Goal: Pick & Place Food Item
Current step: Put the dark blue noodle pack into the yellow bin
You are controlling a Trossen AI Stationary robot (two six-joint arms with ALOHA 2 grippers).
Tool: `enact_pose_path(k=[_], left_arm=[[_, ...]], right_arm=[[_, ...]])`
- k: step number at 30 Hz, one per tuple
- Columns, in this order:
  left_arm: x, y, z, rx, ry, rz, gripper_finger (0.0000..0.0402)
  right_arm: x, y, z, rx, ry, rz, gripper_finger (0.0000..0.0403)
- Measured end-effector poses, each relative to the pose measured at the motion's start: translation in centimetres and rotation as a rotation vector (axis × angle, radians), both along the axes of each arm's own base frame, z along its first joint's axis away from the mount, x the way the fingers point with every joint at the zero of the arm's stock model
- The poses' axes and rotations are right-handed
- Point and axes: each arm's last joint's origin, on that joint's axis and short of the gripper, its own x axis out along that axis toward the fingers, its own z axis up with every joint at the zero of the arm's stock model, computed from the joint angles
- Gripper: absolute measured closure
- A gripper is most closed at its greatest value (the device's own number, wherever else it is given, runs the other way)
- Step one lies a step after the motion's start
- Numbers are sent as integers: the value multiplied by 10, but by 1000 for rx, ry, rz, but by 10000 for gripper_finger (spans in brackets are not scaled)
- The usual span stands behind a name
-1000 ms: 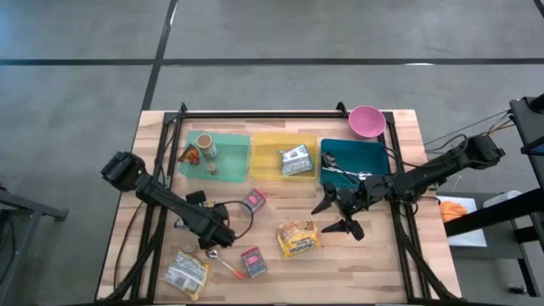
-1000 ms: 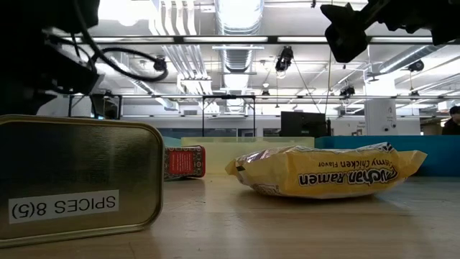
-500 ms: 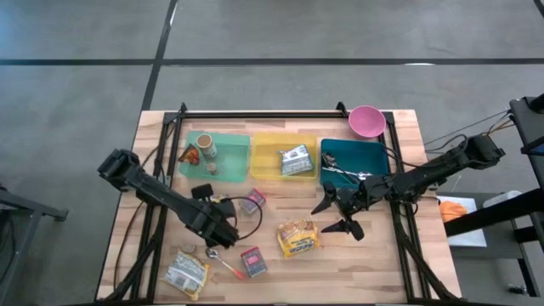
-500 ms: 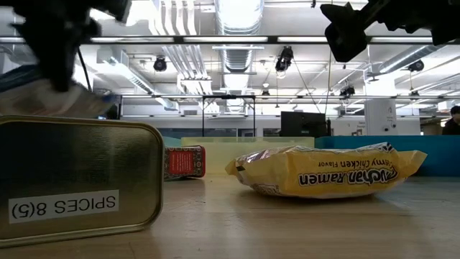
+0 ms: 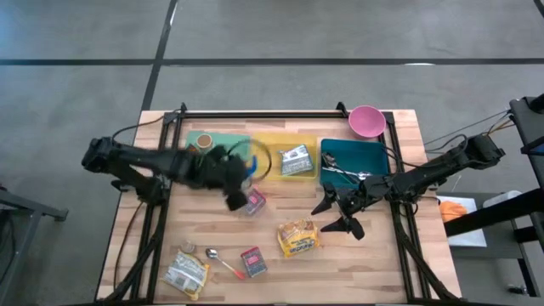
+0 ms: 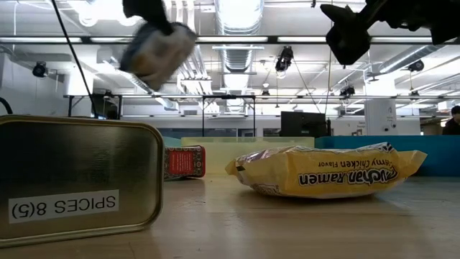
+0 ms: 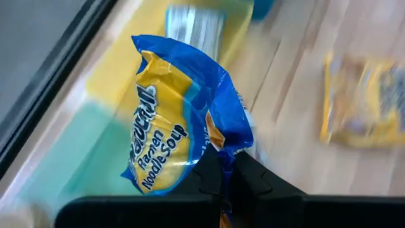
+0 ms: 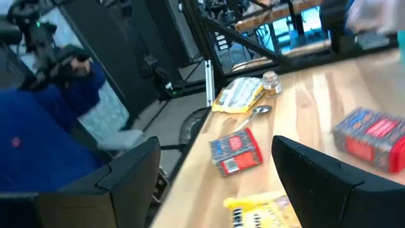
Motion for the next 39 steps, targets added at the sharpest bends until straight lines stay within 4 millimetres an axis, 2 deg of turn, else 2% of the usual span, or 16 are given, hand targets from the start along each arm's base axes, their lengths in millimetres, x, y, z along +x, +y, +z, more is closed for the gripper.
enact_pose_path(k=[5, 12, 19, 27, 34, 39], left_arm=[[19, 48, 4, -72, -97, -7, 393], [40, 103, -13, -151, -125, 43, 393], [66, 122, -37, -168, -87, 3, 393], [91, 140, -55, -153, -35, 8, 393], [95, 171, -78, -165, 17, 81, 393], [91, 188, -87, -178, 36, 134, 393]], right_arm=[[0, 0, -1, -1, 6, 0, 106], [0, 0, -1, -2, 5, 0, 106], [0, 0, -1, -3, 7, 1, 106], [0, 0, -1, -2, 6, 1, 106], [0, 0, -1, -2, 6, 1, 106], [0, 0, -1, -2, 6, 1, 106]])
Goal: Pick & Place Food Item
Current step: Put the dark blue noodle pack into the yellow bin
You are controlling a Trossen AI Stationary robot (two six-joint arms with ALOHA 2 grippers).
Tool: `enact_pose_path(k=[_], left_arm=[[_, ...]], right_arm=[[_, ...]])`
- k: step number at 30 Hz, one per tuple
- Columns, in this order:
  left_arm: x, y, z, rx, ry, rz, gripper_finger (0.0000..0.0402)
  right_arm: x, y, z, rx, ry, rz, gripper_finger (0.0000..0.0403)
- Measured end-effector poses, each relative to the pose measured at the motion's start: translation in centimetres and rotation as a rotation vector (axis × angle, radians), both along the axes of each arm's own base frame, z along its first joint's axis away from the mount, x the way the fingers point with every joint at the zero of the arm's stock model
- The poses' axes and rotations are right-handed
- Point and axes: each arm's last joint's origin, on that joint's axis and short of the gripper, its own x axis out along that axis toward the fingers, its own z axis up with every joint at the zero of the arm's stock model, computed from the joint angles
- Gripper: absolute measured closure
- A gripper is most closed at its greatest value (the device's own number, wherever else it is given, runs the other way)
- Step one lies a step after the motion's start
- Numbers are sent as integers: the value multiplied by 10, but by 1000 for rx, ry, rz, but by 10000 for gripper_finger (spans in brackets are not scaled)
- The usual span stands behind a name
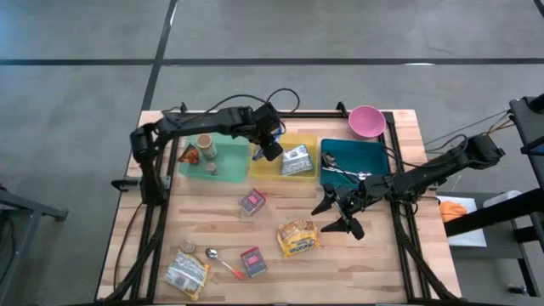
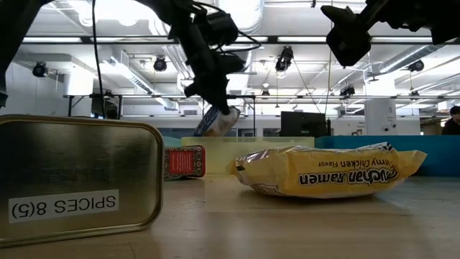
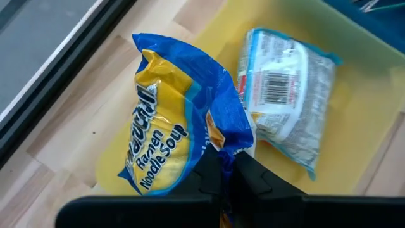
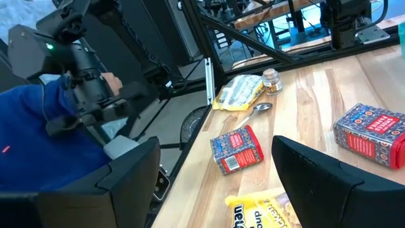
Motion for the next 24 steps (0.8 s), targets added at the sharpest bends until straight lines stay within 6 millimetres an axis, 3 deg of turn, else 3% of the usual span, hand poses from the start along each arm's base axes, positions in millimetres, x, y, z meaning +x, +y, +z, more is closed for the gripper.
enact_pose_path(k=[11, 24], left_arm=[[8, 7, -25, -20, 46, 9, 393], [9, 7, -30, -38, 42, 29, 387]], right_arm=[[0, 0, 0, 0, 0, 0, 106], [0, 0, 0, 0, 0, 0, 106]])
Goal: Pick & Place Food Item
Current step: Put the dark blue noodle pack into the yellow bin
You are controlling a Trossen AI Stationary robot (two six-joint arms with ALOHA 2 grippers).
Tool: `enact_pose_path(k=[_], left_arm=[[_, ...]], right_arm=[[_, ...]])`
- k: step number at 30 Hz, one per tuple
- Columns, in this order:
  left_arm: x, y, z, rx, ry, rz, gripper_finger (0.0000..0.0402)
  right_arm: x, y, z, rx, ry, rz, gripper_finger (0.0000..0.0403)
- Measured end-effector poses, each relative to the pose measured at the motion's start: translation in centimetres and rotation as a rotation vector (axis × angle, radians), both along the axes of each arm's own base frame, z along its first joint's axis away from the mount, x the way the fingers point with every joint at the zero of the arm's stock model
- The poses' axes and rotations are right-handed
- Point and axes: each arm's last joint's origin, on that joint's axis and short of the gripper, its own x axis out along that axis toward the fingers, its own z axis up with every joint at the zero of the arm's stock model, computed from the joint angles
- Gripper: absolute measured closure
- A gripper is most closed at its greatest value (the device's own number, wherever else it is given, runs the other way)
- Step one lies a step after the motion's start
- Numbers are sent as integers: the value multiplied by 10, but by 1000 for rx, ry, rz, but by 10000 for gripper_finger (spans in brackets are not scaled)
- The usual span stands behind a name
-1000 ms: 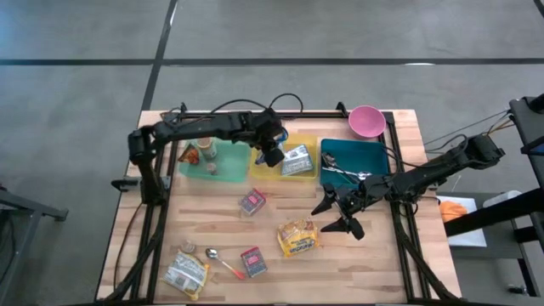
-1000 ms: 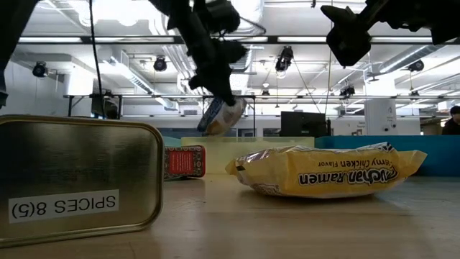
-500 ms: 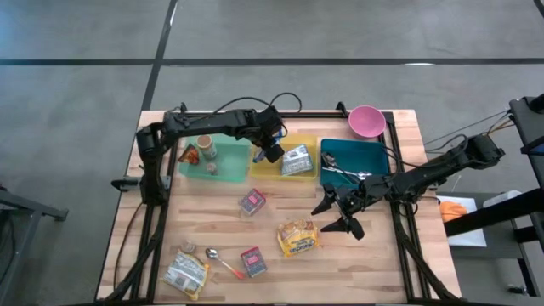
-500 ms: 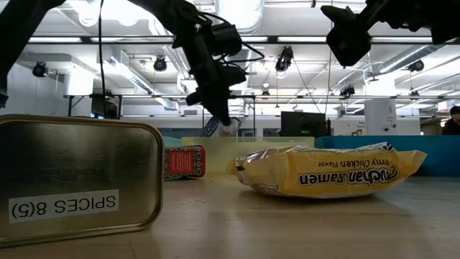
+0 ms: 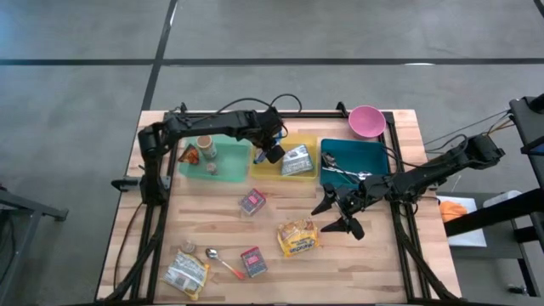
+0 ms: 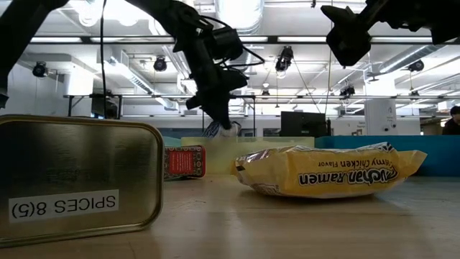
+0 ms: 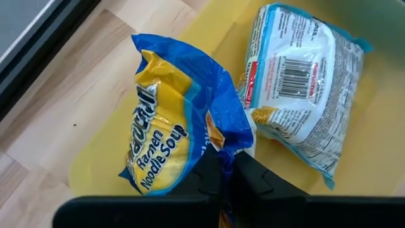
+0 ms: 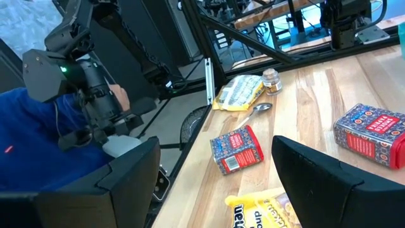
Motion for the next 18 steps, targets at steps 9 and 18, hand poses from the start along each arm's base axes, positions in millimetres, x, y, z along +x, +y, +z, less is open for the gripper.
enact_pose_path(k=[9, 18], left_arm=[[-1, 0, -2, -16, 4, 27, 383], [-3, -2, -3, -36, 29, 47, 381]], right_arm=[[0, 0, 0, 0, 0, 0, 106], [0, 0, 0, 0, 0, 0, 106]])
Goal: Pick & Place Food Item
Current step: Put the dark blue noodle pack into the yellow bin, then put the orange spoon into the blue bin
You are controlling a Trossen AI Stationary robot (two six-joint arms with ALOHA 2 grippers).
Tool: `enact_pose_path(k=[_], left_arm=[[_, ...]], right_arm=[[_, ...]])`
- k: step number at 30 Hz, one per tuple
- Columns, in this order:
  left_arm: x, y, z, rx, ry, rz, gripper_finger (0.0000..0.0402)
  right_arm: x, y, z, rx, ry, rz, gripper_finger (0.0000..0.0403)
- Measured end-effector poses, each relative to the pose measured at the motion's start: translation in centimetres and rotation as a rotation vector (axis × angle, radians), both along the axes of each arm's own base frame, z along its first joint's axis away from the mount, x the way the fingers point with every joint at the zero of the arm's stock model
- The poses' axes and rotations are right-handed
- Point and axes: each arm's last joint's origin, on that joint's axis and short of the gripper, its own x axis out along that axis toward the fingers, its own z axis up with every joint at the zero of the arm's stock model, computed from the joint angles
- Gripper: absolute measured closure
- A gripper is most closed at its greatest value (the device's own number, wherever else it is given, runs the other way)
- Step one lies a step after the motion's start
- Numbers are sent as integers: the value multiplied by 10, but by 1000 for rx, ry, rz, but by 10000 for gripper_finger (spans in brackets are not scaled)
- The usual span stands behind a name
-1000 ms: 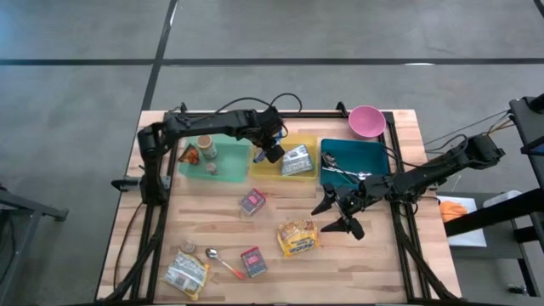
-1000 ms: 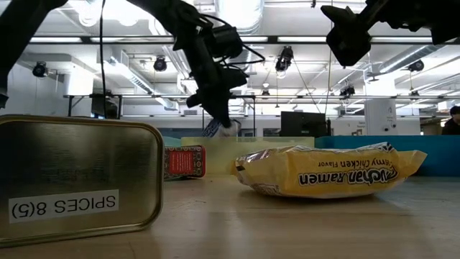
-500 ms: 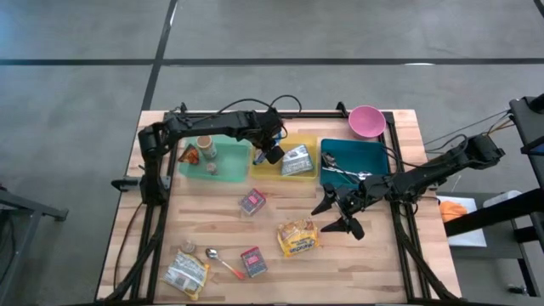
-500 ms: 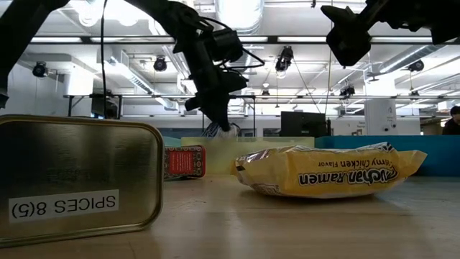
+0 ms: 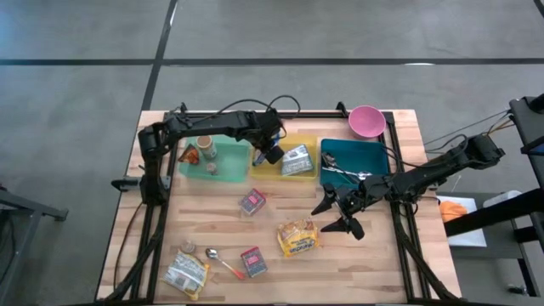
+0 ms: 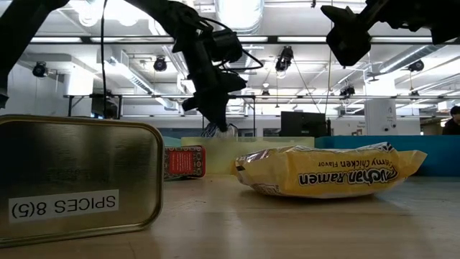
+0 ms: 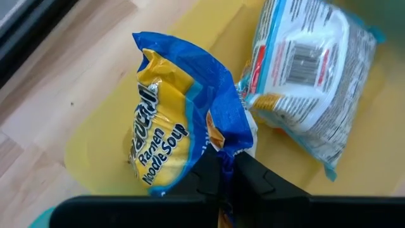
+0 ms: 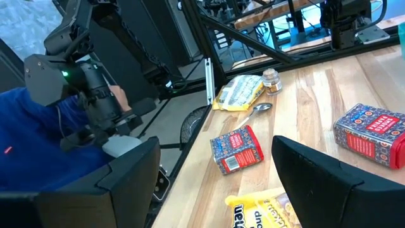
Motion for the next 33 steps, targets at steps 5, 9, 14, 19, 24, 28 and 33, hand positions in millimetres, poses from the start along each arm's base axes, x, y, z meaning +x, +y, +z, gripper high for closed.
enact_pose_path(k=[5, 9, 14, 19, 24, 28, 33], left_arm=[[-3, -4, -7, -11, 33, -11, 379], [-7, -7, -20, -22, 53, -15, 356], [-10, -9, -27, -30, 75, -17, 302], [-10, -10, -28, -43, 68, -25, 249], [-7, -11, -27, -87, 14, -48, 200], [-2, -9, -18, -104, -29, -27, 169], [2, -8, 3, -88, -82, -18, 150]], right_arm=[[0, 0, 0, 0, 0, 0, 106], [0, 0, 0, 0, 0, 0, 106], [0, 0, 0, 0, 0, 0, 106], [0, 0, 0, 0, 0, 0, 106], [0, 0, 0, 0, 0, 0, 106], [0, 0, 0, 0, 0, 0, 106], [0, 0, 0, 0, 0, 0, 106]])
